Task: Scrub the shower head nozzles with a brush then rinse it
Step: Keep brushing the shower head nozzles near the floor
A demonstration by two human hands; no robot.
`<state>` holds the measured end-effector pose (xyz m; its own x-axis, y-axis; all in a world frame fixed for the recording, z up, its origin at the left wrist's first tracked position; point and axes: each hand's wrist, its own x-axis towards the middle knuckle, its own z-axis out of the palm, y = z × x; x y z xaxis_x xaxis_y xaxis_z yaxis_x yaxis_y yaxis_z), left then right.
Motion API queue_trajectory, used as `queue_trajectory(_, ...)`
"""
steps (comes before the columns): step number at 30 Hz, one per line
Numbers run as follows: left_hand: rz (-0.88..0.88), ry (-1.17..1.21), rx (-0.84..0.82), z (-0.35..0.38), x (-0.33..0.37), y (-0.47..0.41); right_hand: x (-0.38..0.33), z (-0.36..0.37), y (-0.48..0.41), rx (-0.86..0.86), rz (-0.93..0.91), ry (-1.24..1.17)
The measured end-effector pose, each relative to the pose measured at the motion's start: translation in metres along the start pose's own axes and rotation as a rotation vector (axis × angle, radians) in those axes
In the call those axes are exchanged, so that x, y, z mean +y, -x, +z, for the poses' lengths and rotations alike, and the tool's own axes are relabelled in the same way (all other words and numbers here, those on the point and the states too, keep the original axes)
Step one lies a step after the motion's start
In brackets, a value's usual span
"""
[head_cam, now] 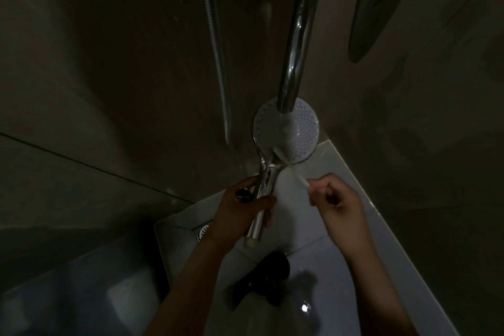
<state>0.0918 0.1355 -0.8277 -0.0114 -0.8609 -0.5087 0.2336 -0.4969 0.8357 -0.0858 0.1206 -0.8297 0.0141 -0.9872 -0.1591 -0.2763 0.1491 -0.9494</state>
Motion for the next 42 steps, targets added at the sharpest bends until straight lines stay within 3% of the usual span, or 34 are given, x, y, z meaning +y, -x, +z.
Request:
queue_trajectory(7,0.005,0.017,0.01,0.004,-0.001,0.006,0.009,-0.022,-0.001,0.258,0.044,0.02)
queue_trajectory(13,0.003,0.009,0.009,0.004,-0.001,0.01,0.007,-0.012,0.016,0.051,0.027,-0.016)
queue_trajectory(20,0.009,0.017,0.044,-0.001,-0.004,0.013,0.018,-0.03,0.016,0.272,0.094,-0.015)
queue_trajectory(42,-0.055,-0.032,0.092,-0.019,-0.017,0.031,0.011,-0.018,0.028,0.352,0.104,-0.053)
